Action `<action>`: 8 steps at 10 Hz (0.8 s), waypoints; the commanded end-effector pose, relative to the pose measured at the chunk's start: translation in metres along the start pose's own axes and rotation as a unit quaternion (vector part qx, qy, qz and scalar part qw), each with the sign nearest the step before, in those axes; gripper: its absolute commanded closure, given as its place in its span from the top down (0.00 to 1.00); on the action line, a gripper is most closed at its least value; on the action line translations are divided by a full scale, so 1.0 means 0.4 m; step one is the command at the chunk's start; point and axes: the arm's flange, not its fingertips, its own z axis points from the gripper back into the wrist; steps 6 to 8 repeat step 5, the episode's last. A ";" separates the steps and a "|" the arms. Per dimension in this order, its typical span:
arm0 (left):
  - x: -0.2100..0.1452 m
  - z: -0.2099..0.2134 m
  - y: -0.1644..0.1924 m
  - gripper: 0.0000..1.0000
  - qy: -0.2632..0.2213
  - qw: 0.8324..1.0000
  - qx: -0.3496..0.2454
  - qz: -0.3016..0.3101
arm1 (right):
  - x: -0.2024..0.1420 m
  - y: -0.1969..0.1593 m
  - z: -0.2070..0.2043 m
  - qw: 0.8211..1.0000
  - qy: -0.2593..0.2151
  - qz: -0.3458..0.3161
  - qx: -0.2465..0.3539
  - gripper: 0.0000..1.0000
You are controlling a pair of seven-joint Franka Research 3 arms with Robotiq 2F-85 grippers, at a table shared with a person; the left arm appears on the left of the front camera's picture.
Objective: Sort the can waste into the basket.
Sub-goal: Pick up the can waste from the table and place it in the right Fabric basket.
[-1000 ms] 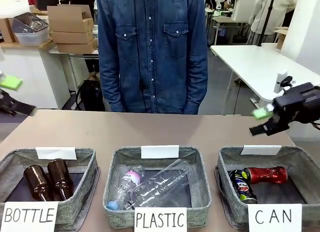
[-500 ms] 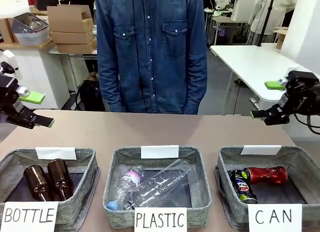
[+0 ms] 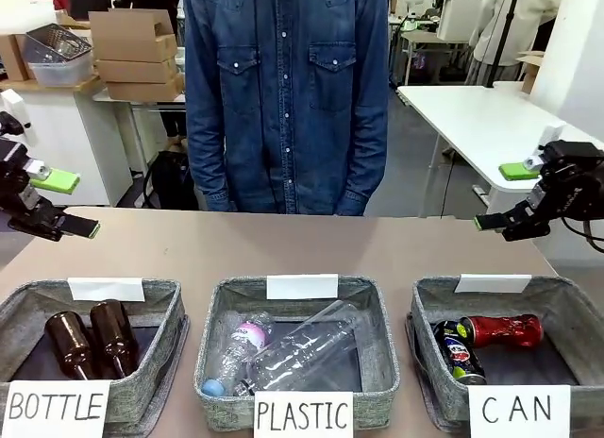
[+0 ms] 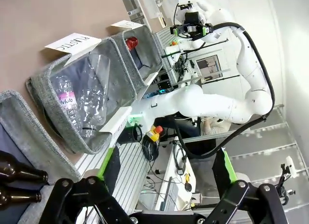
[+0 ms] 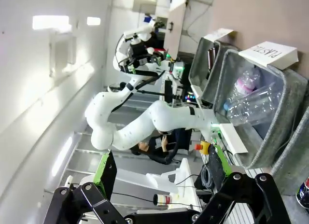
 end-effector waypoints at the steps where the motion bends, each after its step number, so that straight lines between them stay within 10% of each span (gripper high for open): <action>1: 0.000 0.002 -0.006 1.00 -0.002 1.000 -0.006 -0.006 | 0.000 0.003 0.004 1.000 0.003 0.010 -0.002 1.00; 8: 0.000 0.002 -0.006 1.00 -0.002 1.000 -0.006 -0.006 | 0.000 0.003 0.004 1.000 0.003 0.010 -0.002 1.00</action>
